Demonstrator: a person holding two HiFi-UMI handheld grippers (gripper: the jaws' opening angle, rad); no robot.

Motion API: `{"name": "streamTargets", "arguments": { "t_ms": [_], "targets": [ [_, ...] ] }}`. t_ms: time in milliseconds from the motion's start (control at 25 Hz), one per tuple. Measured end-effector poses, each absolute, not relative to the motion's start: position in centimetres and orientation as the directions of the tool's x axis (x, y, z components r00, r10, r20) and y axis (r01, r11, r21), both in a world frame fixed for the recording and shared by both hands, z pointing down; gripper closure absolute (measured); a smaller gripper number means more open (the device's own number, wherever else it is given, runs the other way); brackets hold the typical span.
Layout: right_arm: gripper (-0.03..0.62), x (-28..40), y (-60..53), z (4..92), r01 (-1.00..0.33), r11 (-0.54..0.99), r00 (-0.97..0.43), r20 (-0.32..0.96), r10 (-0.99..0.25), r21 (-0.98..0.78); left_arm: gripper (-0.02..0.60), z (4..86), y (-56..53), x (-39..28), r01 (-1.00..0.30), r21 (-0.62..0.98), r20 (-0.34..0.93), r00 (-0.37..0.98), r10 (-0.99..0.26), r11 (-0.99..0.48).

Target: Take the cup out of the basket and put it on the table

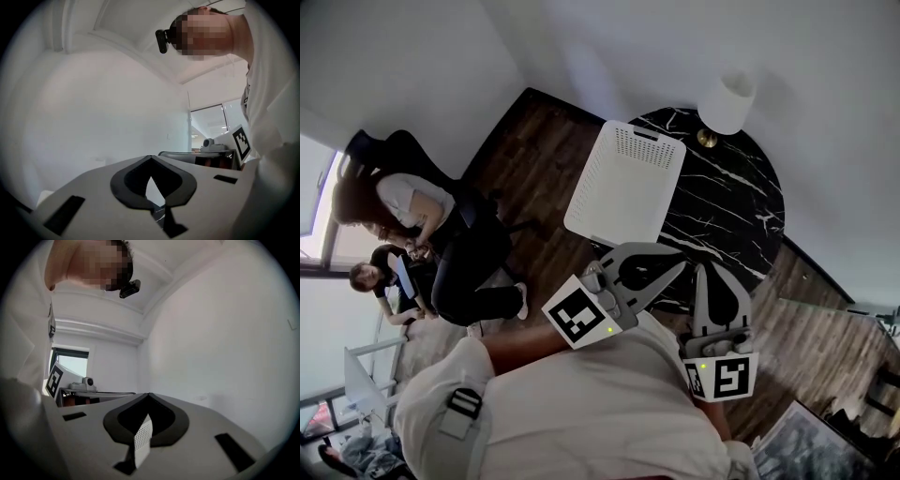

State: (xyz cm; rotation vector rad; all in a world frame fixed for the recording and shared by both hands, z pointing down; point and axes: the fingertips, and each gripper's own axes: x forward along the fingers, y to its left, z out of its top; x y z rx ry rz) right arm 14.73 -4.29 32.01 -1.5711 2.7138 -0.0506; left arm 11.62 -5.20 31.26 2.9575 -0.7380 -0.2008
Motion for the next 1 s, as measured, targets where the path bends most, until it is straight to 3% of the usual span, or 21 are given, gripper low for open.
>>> {"name": "streamTargets", "arguments": {
  "t_ms": [1000],
  "targets": [
    [0.588,15.0,-5.6,32.9,-0.866,0.496,-0.498,0.037,-0.866,-0.06,0.575,32.1,-6.8,12.3,-0.48,0.141,-0.086,0.865,-0.494,-0.866]
  ]
}}
